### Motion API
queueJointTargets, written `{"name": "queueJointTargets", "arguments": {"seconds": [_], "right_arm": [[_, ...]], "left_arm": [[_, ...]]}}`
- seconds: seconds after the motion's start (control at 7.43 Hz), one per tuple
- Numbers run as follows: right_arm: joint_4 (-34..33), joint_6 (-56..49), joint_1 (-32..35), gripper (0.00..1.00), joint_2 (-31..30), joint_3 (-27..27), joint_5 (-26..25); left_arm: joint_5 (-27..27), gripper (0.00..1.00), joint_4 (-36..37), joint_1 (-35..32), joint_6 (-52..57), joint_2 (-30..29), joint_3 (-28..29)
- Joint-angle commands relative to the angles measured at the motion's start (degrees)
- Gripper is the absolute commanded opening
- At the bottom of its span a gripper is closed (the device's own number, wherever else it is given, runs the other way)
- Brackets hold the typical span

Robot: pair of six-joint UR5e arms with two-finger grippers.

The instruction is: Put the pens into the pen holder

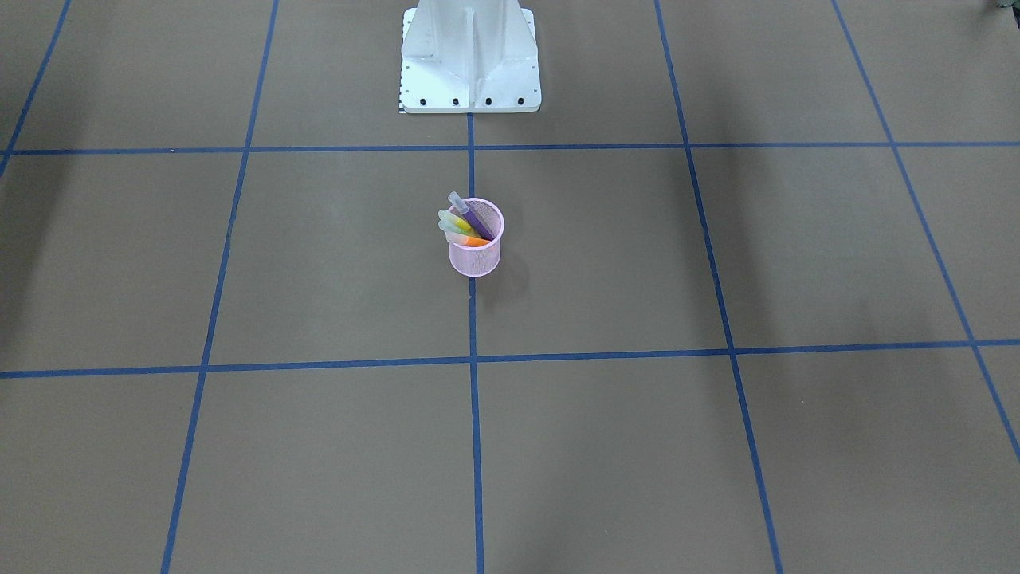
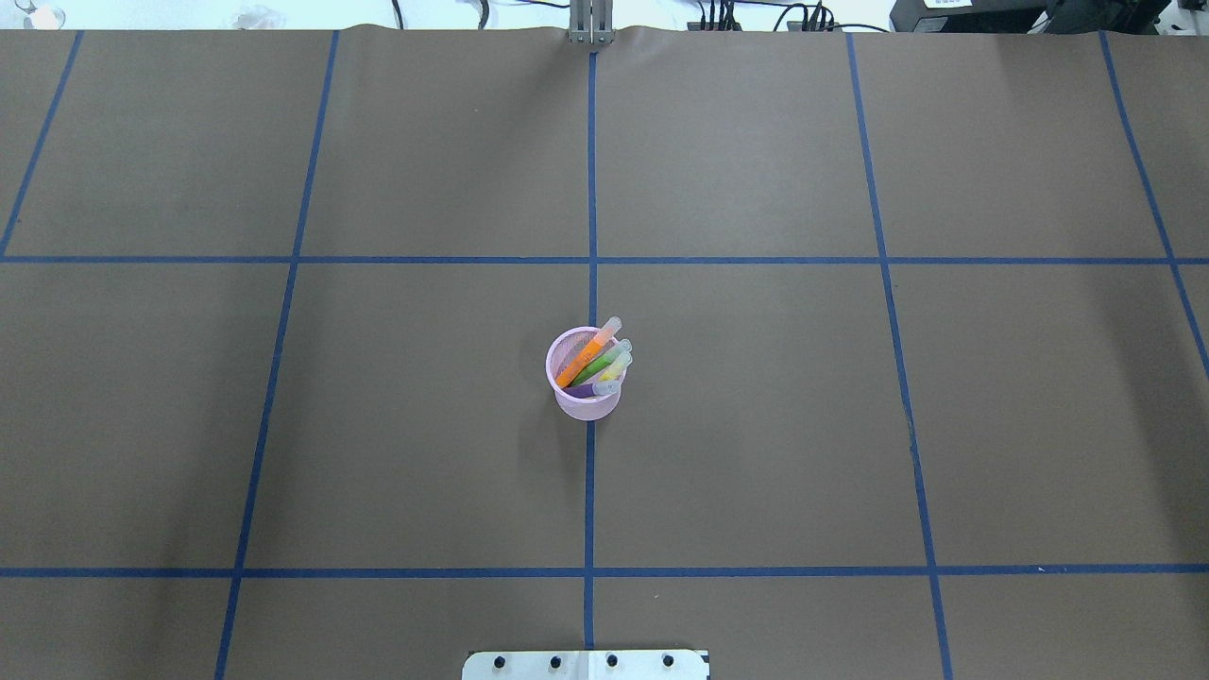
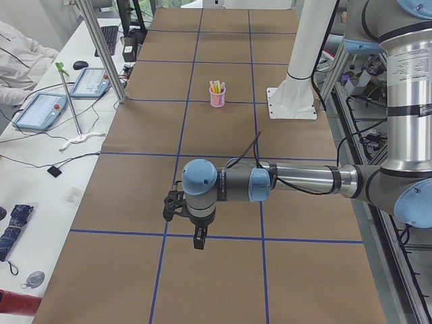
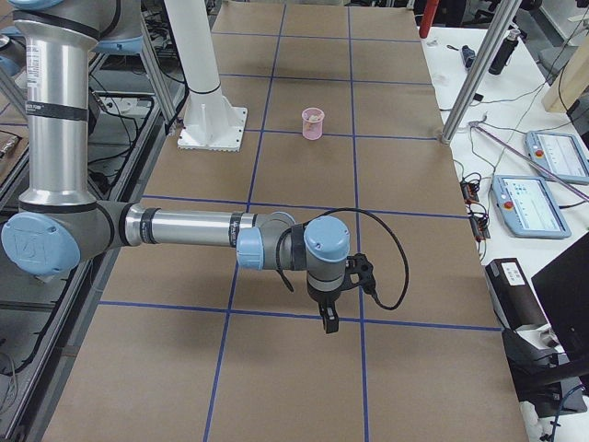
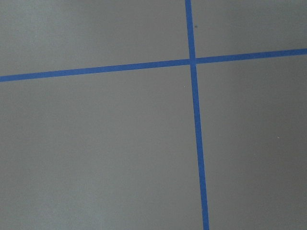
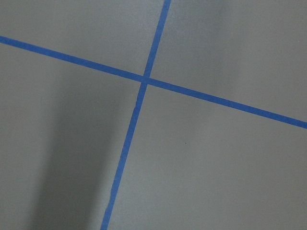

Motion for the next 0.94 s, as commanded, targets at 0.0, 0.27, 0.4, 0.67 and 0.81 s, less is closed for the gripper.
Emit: {"name": "queueJointTargets", "arguments": {"seconds": [0.0,0.27,0.4,0.67,0.81], "right_arm": [[-0.2,4.3,0.0,1.0,1.0,0.7,0.3],[-0.2,10.2,-0.1,1.0,1.3,2.0,1.1],[-0.2,9.4,-0.1,1.0,1.0,2.0,1.1],[0.1,9.3,-0.1,1.0,0.4,1.9,0.7],[0.1,9.3,-0.1,1.0,0.4,1.9,0.7]], "left_arm": [[0.2,1.0,-0.1,0.0,0.0,0.2,-0.2],[0.1,1.0,-0.2,-0.1,0.0,1.0,-1.9],[0.0,1.0,-0.2,-0.1,0.1,1.7,-2.4],[0.0,1.0,-0.2,0.0,0.1,1.7,-2.4],[0.0,1.0,-0.2,0.0,0.1,1.7,-2.4]]}}
